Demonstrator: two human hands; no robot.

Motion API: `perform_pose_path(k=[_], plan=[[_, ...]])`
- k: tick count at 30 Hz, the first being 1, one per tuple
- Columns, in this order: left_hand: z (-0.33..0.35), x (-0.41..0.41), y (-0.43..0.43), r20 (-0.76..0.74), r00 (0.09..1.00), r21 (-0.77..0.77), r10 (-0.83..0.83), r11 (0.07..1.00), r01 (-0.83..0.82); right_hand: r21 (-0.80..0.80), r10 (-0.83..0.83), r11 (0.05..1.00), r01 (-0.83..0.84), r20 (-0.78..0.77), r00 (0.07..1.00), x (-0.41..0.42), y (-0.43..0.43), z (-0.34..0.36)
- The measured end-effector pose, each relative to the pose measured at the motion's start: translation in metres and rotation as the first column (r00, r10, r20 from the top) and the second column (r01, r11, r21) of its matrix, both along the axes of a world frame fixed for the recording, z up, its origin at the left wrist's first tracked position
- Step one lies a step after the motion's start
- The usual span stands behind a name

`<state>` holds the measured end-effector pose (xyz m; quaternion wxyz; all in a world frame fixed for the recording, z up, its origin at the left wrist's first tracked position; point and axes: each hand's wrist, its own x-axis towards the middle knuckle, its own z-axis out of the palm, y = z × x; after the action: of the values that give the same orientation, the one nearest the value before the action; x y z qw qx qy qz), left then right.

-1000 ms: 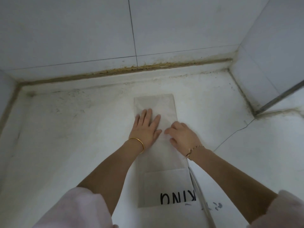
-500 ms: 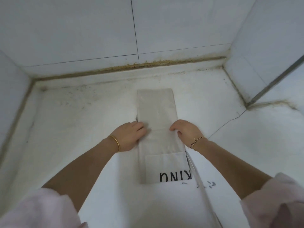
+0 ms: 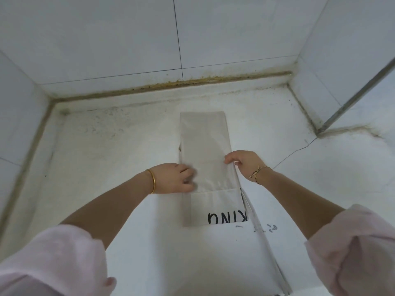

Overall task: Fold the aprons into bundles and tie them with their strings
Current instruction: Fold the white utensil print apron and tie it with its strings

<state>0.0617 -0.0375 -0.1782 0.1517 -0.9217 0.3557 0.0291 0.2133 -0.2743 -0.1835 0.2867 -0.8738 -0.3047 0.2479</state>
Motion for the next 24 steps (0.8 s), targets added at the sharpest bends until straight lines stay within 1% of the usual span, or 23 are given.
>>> perform_pose_path(k=[3, 6, 8, 10, 13, 16, 18, 21, 24], plan=[[-0.005, -0.007, -0.001, 0.017, 0.999, -0.035, 0.045, 0.998, -0.044, 0.022, 0.002, 1.000, -0.001, -0.042, 0.999, -0.001, -0.001, 0.004], [-0.006, -0.008, -0.003, 0.029, 0.992, -0.110, 0.125, 0.986, -0.121, 0.115, -0.022, 0.993, 0.039, -0.143, 0.989, -0.004, -0.003, 0.006], [-0.005, -0.008, -0.004, -0.018, 0.979, -0.165, 0.203, 0.965, -0.203, 0.147, -0.044, 0.987, 0.072, -0.181, 0.982, -0.005, -0.004, 0.005], [-0.008, -0.011, -0.004, -0.086, 0.952, -0.183, 0.295, 0.934, -0.306, 0.152, -0.056, 0.985, 0.083, -0.176, 0.983, -0.007, -0.005, 0.002], [-0.010, -0.017, -0.003, -0.047, 0.968, -0.199, 0.248, 0.947, -0.253, 0.142, -0.059, 0.986, 0.084, -0.171, 0.983, -0.007, -0.005, 0.003], [-0.009, -0.017, -0.001, -0.060, 0.976, -0.180, 0.208, 0.960, -0.215, 0.143, -0.005, 0.989, 0.025, -0.135, 0.991, -0.006, -0.002, 0.006], [-0.006, -0.016, -0.002, -0.067, 0.986, -0.140, 0.156, 0.976, -0.164, 0.136, 0.011, 0.991, 0.006, -0.123, 0.992, -0.006, -0.002, 0.007], [0.002, -0.008, -0.007, -0.019, 0.996, -0.049, 0.086, 0.995, -0.087, 0.120, 0.019, 0.993, -0.009, -0.084, 0.996, -0.005, -0.001, 0.003], [-0.002, -0.007, -0.010, 0.046, 0.997, -0.052, 0.059, 0.997, -0.057, 0.113, 0.006, 0.994, 0.006, -0.110, 0.994, -0.001, -0.001, -0.002]])
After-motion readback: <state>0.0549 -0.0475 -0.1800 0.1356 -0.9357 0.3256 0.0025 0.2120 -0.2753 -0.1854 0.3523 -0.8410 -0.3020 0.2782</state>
